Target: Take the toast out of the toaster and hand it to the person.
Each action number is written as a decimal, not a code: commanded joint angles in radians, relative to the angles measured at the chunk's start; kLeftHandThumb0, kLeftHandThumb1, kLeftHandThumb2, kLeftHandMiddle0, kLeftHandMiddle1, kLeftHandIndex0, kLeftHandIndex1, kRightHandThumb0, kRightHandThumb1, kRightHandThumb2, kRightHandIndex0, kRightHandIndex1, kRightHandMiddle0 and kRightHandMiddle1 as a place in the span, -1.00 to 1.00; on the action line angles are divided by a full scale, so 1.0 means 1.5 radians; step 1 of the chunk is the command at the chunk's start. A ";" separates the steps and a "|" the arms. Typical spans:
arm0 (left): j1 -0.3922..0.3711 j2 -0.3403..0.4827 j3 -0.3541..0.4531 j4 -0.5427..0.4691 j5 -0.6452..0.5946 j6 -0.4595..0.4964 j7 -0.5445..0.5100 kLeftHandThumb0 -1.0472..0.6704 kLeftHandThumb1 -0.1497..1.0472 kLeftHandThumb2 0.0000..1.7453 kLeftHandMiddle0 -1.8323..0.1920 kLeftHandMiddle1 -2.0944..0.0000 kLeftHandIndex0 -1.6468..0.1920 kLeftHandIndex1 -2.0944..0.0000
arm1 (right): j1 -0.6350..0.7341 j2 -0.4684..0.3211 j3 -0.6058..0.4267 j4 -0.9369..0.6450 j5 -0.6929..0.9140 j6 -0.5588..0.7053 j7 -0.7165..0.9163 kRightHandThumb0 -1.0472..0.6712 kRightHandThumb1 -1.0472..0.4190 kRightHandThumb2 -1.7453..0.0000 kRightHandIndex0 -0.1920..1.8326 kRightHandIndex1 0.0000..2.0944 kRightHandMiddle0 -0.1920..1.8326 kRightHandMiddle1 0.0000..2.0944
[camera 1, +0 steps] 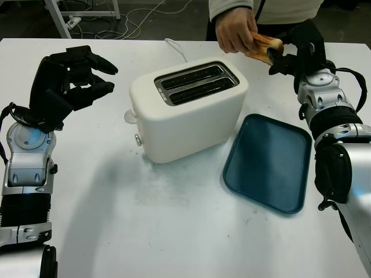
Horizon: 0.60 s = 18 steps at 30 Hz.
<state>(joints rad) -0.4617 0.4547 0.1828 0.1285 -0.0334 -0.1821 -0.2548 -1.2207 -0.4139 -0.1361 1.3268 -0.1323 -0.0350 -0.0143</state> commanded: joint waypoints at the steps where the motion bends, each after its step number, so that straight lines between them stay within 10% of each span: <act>1: 0.004 0.005 0.004 -0.002 0.004 -0.008 0.003 -1.00 0.79 -0.93 -0.19 0.20 -0.10 0.19 | 0.000 0.006 -0.002 -0.007 0.007 -0.027 0.002 -0.06 -0.83 0.51 -0.13 0.67 -0.45 0.67; 5: 0.003 0.003 0.004 -0.002 -0.001 -0.008 0.000 -1.00 0.79 -0.93 -0.19 0.21 -0.09 0.19 | 0.008 -0.003 0.038 -0.012 -0.033 -0.071 0.007 -0.16 -0.83 0.51 -0.12 0.62 -0.34 0.44; 7: 0.004 0.002 0.004 -0.002 -0.005 -0.006 -0.001 -1.00 0.79 -0.94 -0.19 0.21 -0.09 0.20 | 0.005 -0.010 0.056 -0.015 -0.044 -0.073 0.043 -0.48 -0.83 0.46 -0.27 -0.12 -0.38 -0.47; 9: 0.006 0.003 0.006 -0.002 -0.004 -0.005 0.000 -1.00 0.79 -0.94 -0.20 0.21 -0.10 0.20 | 0.006 -0.017 0.075 -0.025 -0.053 -0.091 0.082 -0.70 -0.83 0.35 -0.64 -0.68 -0.61 -0.89; 18: 0.021 -0.004 0.017 0.007 -0.008 -0.013 0.008 -1.00 0.79 -0.95 -0.22 0.20 -0.12 0.18 | 0.184 -0.031 0.079 -0.250 -0.031 -0.198 0.084 -0.76 -0.83 0.25 -0.73 -0.96 -0.75 -0.99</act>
<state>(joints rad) -0.4465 0.4532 0.2013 0.1319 -0.0349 -0.1867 -0.2529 -1.0078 -0.4547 0.0003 1.0205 -0.2082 -0.3097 0.0998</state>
